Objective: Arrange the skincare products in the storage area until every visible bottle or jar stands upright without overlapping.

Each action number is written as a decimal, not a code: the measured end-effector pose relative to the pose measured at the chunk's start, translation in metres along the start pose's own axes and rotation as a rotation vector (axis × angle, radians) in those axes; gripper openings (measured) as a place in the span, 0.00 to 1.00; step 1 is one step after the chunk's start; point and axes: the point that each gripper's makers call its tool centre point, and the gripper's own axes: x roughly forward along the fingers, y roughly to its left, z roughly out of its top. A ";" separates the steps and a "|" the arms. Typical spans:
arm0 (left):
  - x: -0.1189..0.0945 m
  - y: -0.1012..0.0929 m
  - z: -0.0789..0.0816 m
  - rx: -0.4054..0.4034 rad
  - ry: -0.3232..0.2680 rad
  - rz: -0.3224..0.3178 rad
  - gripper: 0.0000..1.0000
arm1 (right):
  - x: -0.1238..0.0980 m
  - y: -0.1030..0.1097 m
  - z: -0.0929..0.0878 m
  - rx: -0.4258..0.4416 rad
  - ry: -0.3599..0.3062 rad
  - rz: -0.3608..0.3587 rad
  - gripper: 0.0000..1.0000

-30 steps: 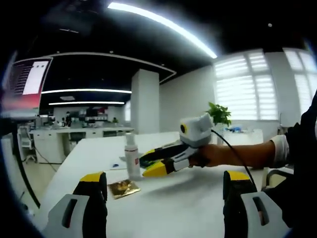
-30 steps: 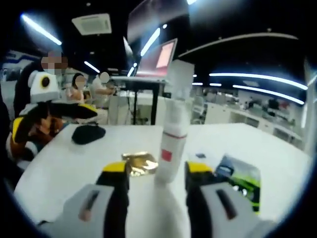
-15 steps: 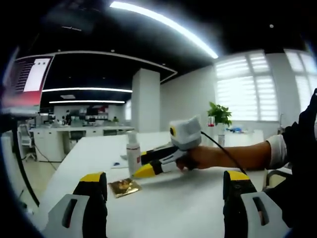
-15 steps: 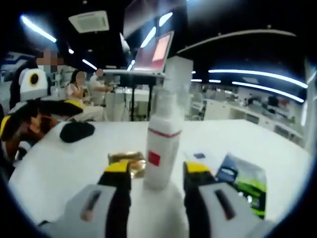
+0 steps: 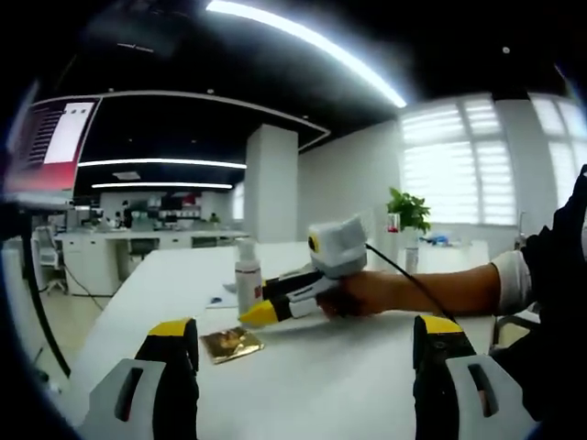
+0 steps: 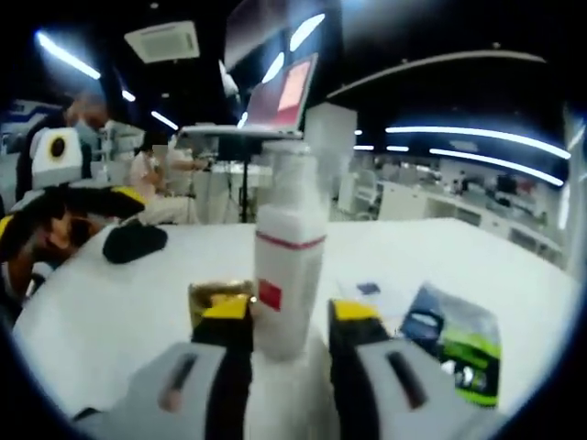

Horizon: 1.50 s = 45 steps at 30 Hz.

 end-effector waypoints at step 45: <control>-0.004 0.009 0.018 -0.222 -0.171 0.090 0.59 | -0.065 0.035 0.011 0.067 0.045 -0.182 0.22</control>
